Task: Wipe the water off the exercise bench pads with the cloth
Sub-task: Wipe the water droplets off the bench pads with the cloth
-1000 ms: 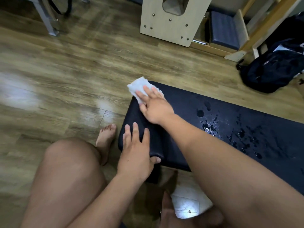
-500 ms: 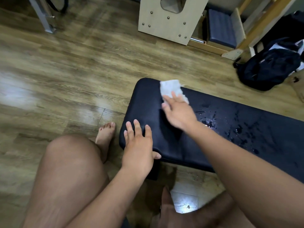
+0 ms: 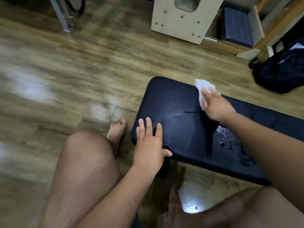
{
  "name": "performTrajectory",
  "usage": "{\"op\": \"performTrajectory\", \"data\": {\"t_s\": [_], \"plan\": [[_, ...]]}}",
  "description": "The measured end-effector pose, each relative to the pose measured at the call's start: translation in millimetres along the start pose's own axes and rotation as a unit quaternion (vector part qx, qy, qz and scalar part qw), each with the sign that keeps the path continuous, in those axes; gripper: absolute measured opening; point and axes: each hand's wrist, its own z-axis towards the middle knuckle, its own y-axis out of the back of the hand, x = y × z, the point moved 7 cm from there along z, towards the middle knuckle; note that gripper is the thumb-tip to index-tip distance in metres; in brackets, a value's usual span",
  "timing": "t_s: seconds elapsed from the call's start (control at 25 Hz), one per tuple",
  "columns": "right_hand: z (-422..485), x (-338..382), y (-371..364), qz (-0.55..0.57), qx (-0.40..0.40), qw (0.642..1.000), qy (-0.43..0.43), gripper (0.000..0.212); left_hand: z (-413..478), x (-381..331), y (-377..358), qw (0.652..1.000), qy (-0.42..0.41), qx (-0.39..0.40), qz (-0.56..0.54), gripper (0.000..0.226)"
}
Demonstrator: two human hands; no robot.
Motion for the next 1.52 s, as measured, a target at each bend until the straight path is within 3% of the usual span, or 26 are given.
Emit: {"op": "performTrajectory", "data": {"t_s": [0.12, 0.24, 0.36, 0.44, 0.48, 0.6, 0.72, 0.88, 1.04, 1.16, 1.24, 1.4, 1.52], "plan": [[-4.2, 3.6, 4.9, 0.035, -0.041, 0.998, -0.035, 0.047, 0.9, 1.4, -1.5, 1.0, -0.012, -0.01, 0.0, 0.097], [-40.7, 79.7, -9.1, 0.102, -0.052, 0.993, 0.019, 0.046, -2.3, 2.6, 4.3, 0.999, -0.008, -0.038, -0.023, 0.107], [-110.1, 155.9, -33.0, 0.096, -0.001, 0.978, 0.187, 0.052, -9.4, 5.9, 18.1, 0.99, 0.013, -0.138, 0.034, 0.115], [-119.3, 156.1, -33.8, 0.054, 0.008, 0.953, 0.297, 0.054, -9.3, 5.6, 17.8, 0.991, 0.026, -0.119, 0.058, 0.108], [-106.1, 138.4, -29.5, 0.033, -0.001, 0.958, 0.285, 0.052, -9.2, 6.8, 13.8, 0.994, 0.03, -0.091, 0.06, 0.105], [-41.8, 40.4, -13.7, -0.016, -0.005, 0.997, 0.071, 0.051, -7.8, 6.7, 13.3, 0.995, 0.028, -0.074, 0.059, 0.098], [-8.5, -33.2, 7.7, -0.011, -0.011, 0.997, -0.073, 0.049, -6.4, 6.1, 14.2, 0.995, 0.031, -0.074, 0.067, 0.095], [-35.4, 26.9, 0.8, 0.081, -0.069, 0.993, -0.056, 0.049, -2.6, 4.8, 17.2, 0.992, 0.028, -0.086, 0.093, 0.089], [-128.2, 148.2, -32.2, 0.122, -0.016, 0.983, 0.136, 0.055, -4.8, 4.8, 17.4, 0.987, 0.025, -0.132, 0.087, 0.066], [-134.1, 140.6, -34.8, 0.073, 0.018, 0.973, 0.217, 0.06, -5.9, 5.4, 12.7, 0.99, 0.042, -0.107, 0.076, 0.079], [-102.1, 92.9, -33.6, 0.041, 0.016, 0.985, 0.166, 0.06, -5.8, 4.8, 12.5, 0.992, 0.045, -0.089, 0.076, 0.085], [-34.2, -14.1, -3.0, 0.017, -0.02, 0.999, -0.02, 0.05, -5.1, 6.4, 14.0, 0.992, 0.041, -0.091, 0.075, 0.085], [-28.2, -5.3, 0.4, 0.08, -0.056, 0.992, -0.085, 0.04, -4.8, 6.4, 15.3, 0.993, 0.037, -0.089, 0.07, 0.087]]}}
